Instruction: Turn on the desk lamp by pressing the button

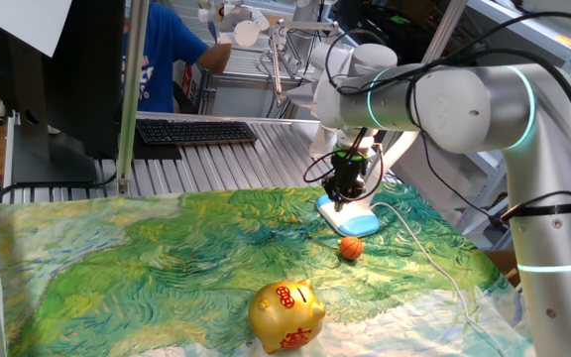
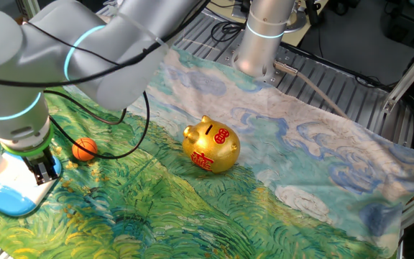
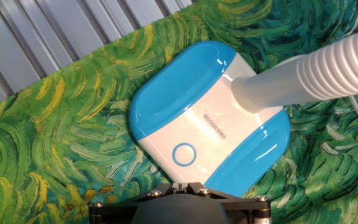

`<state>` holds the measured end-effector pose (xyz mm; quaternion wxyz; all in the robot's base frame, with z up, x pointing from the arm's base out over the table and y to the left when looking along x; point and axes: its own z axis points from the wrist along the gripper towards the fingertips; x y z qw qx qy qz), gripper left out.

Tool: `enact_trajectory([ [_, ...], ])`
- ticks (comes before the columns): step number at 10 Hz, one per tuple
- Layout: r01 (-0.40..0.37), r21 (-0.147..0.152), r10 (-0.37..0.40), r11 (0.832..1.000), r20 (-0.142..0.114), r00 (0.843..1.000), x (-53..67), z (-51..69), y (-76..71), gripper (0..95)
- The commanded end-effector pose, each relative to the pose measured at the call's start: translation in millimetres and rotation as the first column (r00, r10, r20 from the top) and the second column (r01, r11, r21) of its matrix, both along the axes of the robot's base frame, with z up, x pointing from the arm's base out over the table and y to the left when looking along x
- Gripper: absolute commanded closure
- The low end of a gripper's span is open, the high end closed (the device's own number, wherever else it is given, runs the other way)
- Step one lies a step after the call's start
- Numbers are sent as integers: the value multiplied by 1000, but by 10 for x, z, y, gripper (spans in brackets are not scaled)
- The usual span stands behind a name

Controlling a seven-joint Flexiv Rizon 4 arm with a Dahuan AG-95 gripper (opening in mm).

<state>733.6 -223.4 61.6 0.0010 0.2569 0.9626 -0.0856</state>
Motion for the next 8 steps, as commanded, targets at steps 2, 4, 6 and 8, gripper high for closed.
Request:
enact_trajectory([
  [2,8,7,-8,1000,0,1000,-12,8,10,950],
  [4,13,12,-13,1000,-1,1000,-11,8,10,950],
  [6,24,20,-24,1000,1,1000,-11,8,10,950],
  [8,33,18,-33,999,-1,999,-11,8,10,950],
])
